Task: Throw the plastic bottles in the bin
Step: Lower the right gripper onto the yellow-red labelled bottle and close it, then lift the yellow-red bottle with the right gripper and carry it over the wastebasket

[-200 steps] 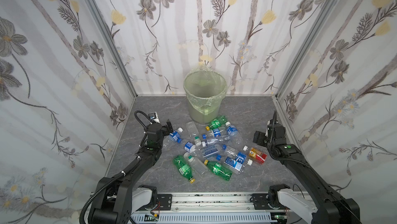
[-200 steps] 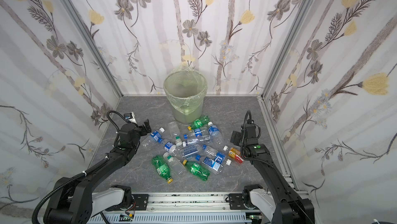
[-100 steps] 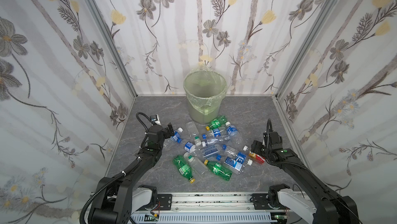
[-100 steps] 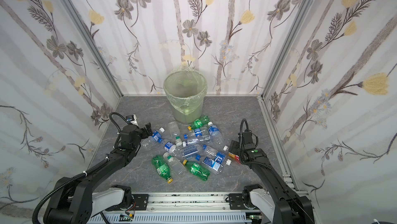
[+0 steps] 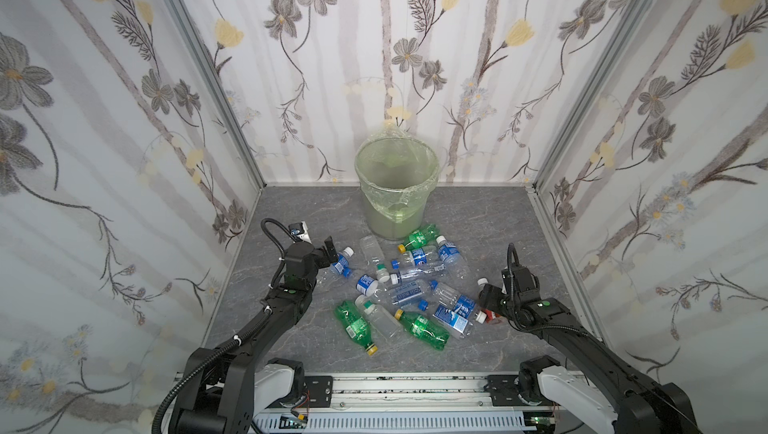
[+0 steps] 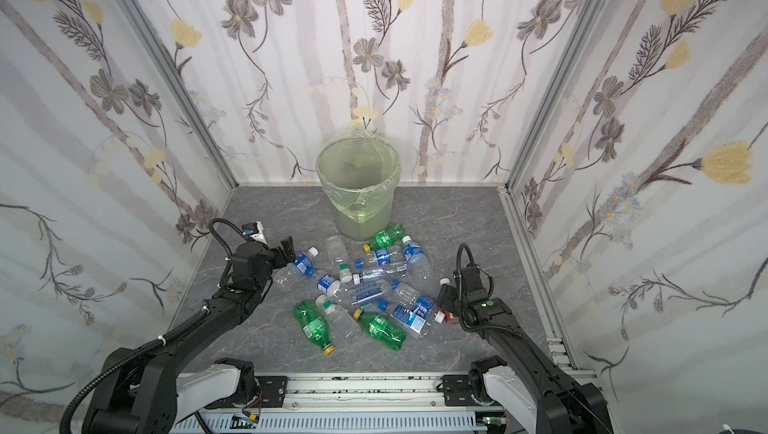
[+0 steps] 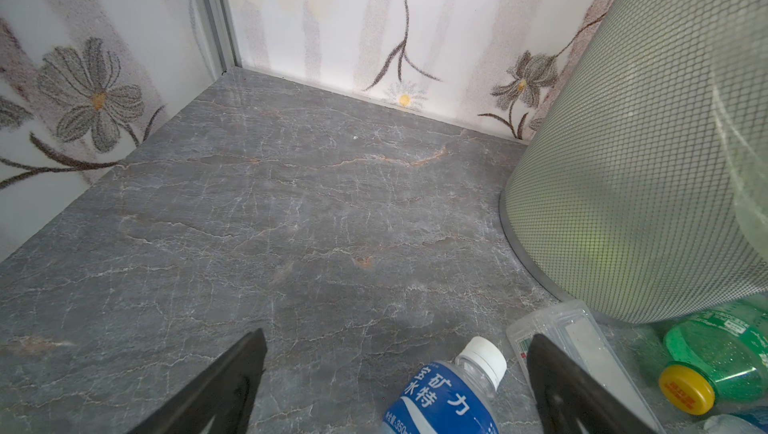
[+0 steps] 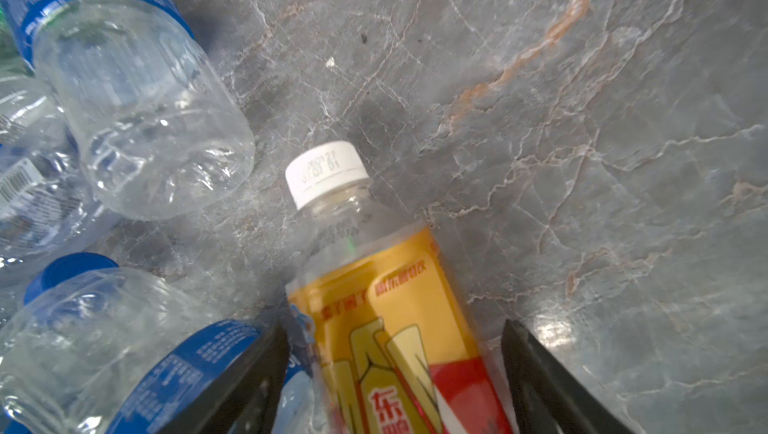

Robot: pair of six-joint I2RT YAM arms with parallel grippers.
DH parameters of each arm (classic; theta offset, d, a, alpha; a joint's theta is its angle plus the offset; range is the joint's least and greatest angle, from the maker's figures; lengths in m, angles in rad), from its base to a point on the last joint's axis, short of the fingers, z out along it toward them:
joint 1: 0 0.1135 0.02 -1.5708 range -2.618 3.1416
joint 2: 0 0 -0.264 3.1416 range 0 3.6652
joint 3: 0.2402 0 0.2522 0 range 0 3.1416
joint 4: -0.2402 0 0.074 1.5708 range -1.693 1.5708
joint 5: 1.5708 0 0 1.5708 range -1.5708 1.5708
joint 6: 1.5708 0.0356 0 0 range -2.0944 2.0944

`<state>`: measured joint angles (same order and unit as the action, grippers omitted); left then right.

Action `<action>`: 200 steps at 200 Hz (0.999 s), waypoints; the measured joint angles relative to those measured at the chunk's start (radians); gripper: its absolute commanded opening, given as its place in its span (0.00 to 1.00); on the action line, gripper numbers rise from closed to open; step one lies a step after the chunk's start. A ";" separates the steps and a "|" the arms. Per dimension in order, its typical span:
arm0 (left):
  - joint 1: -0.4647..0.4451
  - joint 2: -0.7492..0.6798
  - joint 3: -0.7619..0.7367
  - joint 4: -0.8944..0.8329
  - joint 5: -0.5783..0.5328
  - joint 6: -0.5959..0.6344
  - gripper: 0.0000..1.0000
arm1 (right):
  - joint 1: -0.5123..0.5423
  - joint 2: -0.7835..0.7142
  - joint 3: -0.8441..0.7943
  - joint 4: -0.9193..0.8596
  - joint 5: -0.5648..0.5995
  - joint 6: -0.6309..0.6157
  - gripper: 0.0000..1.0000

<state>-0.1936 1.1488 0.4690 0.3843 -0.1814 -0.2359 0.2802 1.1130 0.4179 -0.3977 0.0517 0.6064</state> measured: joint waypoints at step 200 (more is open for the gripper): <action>0.000 0.024 0.002 -0.038 -0.043 -0.036 1.00 | 0.001 -0.045 0.096 0.083 0.111 -0.045 0.40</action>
<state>-0.1936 1.1732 0.4713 0.3466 -0.2245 -0.2718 0.2810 1.0683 0.5137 -0.3149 0.1627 0.5617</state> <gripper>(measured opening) 0.997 0.431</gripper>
